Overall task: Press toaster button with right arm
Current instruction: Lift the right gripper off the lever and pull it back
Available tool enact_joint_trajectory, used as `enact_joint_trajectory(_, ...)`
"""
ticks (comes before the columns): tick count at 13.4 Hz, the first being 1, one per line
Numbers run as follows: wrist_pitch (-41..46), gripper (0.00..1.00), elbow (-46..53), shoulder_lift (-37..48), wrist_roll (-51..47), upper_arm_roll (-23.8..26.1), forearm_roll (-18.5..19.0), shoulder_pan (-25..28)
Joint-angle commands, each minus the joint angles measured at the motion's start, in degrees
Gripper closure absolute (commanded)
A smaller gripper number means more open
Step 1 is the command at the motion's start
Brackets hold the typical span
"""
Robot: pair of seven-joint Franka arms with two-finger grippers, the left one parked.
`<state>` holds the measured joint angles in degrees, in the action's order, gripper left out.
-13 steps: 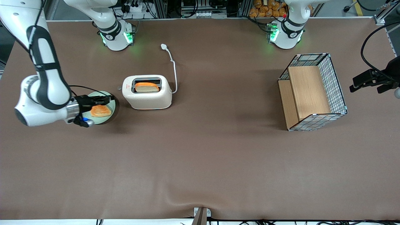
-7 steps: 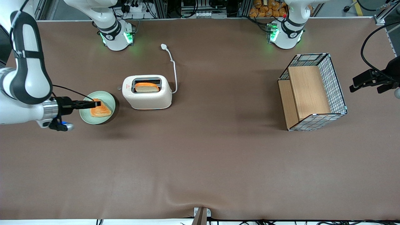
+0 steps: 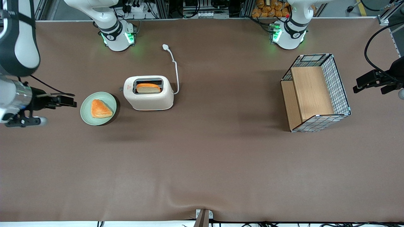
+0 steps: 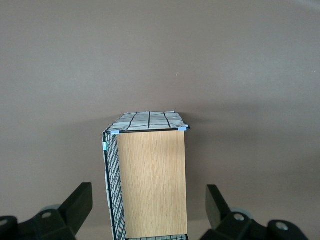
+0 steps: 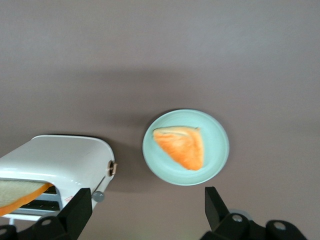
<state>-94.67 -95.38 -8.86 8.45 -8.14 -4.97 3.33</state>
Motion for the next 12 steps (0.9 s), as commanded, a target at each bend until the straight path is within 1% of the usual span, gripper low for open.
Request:
enact_joint_trajectory(1,-1.9,0.00,-1.0,5.2,1.7,-0.1,4.4,-0.3)
enact_joint_trajectory(4,-2.1,0.00,-1.0,7.4,4.2,-0.4,4.8,-2.3)
enact_joint_trajectory(7,-1.3,0.00,-0.6,8.0,3.4,-0.4,4.5,-2.5)
enact_joint_trajectory(8,-0.4,0.00,0.6,8.0,2.2,-0.4,4.3,-2.4)
enact_joint_trajectory(10,3.9,0.00,3.8,7.5,-3.7,-0.2,3.8,-2.3)
enact_joint_trajectory(12,5.0,0.00,4.2,7.7,-5.6,0.1,3.8,-1.9)
